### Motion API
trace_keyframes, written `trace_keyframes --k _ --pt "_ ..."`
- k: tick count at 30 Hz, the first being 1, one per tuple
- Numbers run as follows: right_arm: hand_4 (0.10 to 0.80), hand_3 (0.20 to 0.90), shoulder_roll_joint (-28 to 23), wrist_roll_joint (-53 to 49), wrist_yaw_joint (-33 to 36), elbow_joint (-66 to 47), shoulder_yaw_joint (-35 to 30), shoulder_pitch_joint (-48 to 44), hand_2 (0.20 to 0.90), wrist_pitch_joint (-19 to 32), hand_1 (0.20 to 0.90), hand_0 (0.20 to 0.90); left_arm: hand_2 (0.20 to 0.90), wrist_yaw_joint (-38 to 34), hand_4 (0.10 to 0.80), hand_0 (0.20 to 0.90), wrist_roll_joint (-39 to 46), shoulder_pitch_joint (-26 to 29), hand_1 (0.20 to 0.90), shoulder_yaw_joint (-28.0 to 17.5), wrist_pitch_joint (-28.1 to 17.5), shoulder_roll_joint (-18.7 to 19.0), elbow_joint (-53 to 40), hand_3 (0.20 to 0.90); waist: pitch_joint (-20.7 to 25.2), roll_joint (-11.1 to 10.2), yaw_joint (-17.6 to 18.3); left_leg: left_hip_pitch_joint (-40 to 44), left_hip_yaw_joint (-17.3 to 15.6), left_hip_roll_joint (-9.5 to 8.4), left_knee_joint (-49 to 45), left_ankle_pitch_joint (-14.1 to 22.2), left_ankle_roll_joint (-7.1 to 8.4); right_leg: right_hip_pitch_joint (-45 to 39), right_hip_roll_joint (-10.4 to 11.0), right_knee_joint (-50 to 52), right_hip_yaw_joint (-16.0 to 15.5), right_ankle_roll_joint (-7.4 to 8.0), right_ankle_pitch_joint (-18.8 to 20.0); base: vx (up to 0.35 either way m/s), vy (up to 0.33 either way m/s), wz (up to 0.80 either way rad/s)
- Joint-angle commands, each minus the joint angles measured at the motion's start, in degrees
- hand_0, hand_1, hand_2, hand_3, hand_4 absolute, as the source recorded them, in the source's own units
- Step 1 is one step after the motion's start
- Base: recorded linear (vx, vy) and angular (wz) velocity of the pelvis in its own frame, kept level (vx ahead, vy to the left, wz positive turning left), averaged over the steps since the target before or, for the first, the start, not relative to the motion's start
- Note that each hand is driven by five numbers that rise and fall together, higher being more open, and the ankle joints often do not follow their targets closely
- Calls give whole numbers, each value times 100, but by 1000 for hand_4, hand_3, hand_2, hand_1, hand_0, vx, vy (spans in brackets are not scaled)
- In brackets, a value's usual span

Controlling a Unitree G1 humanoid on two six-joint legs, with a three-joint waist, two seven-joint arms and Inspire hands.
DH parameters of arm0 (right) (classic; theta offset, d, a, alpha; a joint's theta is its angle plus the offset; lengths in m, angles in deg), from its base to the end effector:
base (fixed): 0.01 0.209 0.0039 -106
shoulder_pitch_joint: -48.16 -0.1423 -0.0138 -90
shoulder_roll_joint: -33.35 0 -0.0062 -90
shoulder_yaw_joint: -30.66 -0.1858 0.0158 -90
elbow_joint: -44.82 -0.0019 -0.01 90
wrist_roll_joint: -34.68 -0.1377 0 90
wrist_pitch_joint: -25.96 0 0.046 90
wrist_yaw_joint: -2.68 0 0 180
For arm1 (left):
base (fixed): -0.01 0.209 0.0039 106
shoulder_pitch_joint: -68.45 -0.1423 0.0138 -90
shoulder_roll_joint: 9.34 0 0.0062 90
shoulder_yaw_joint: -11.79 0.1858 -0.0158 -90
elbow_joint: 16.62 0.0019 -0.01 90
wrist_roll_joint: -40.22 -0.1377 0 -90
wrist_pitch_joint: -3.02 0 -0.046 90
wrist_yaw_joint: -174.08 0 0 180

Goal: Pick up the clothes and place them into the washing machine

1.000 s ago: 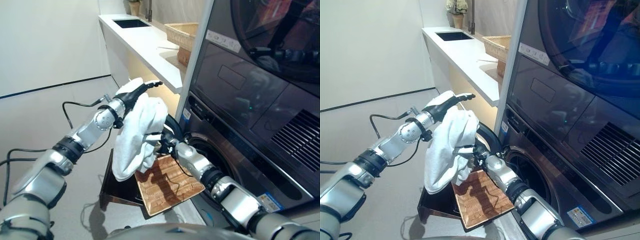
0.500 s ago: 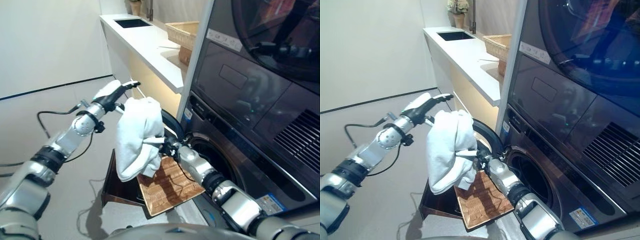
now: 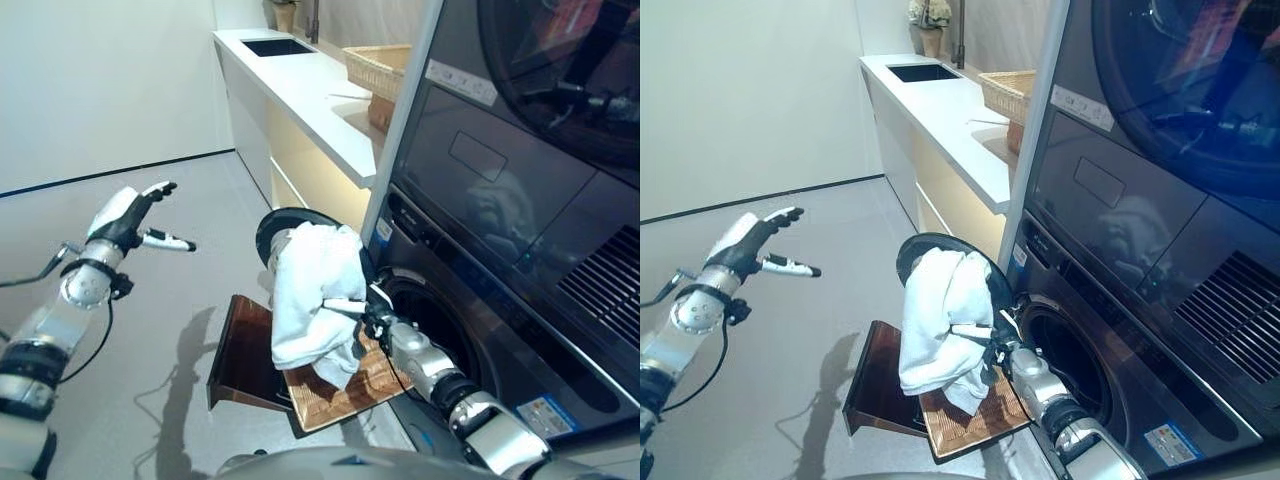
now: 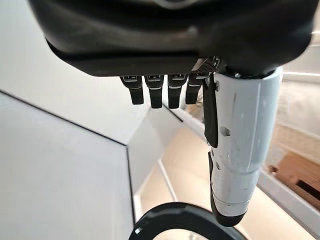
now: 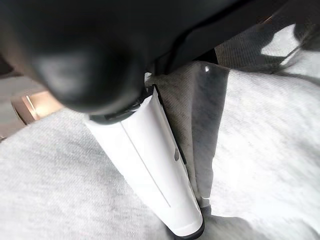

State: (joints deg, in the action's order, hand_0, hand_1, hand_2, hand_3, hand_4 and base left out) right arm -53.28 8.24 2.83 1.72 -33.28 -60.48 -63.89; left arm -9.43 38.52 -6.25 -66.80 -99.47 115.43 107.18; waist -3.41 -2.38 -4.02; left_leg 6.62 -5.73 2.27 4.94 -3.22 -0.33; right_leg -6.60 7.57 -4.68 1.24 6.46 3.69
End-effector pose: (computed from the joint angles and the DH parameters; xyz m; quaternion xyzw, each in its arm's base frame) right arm 0.2266 -0.1467 -0.0407 -0.0117 0.2886 0.1062 0.9515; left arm 0.2324 0.3326 0.0843 0.4557 0.0659 0.0374 0.8869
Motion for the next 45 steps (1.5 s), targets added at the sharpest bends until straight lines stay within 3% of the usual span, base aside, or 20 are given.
trace_keyframes --k 1,9,12,14,20,28,37,45 --pt "300 200 95 -486 46 -350 -551 -500 200 987 200 200 900 -662 800 900 439 297 900 -592 -276 -118 499 900 475 222 -76 -119 -96 -98 -83 223 109 247 147 915 17 164 -659 0 0 0" --pt "300 200 368 -1484 -80 -572 -806 90 200 1107 200 200 900 -761 800 900 288 -426 900 -817 -129 -1006 866 900 424 266 47 -93 -168 -102 -119 283 93 267 156 935 79 141 -672 0 0 0" --pt "300 200 679 -2525 -218 -546 -1077 464 200 1199 200 200 900 -839 800 900 1129 -720 900 -1004 -148 -1984 1533 900 366 288 143 -71 -218 -128 -160 335 66 260 175 936 138 132 -684 8 25 -5" --pt "300 200 726 -2632 -221 -465 -1097 602 200 1229 200 200 900 -833 800 900 1485 -787 900 -1049 -205 -2353 1786 900 364 302 182 -88 -253 -124 -173 354 66 294 172 931 176 124 -671 6 21 -15" --pt "300 200 723 -3035 -171 -329 -1338 916 200 1308 200 200 900 -781 800 900 1615 -1021 900 -735 -327 -2979 1636 900 238 345 294 -149 -307 -150 -288 441 35 318 215 890 253 128 -629 0 30 -9" --pt "300 200 711 -3211 -113 -371 -1351 1024 200 1370 200 200 900 -778 800 900 1593 -1080 900 -386 -436 -3194 1038 900 -1 377 350 -460 -386 -155 -592 539 21 522 233 871 367 119 -568 -36 18 -8" --pt "300 200 632 -3277 60 -539 -1166 515 200 1554 200 200 900 -795 800 900 1763 -756 900 189 -685 -3207 -158 900 -890 507 351 -1698 -328 -169 -1641 732 -17 1500 241 1420 520 61 -503 -174 24 1" --pt "300 200 550 -2988 301 -663 -842 73 200 1647 200 200 900 -1011 800 900 1918 -549 900 273 -858 -3163 -949 900 -1370 551 199 -2566 -366 -113 -2149 773 -3 2387 173 1830 652 11 -461 -100 23 0"
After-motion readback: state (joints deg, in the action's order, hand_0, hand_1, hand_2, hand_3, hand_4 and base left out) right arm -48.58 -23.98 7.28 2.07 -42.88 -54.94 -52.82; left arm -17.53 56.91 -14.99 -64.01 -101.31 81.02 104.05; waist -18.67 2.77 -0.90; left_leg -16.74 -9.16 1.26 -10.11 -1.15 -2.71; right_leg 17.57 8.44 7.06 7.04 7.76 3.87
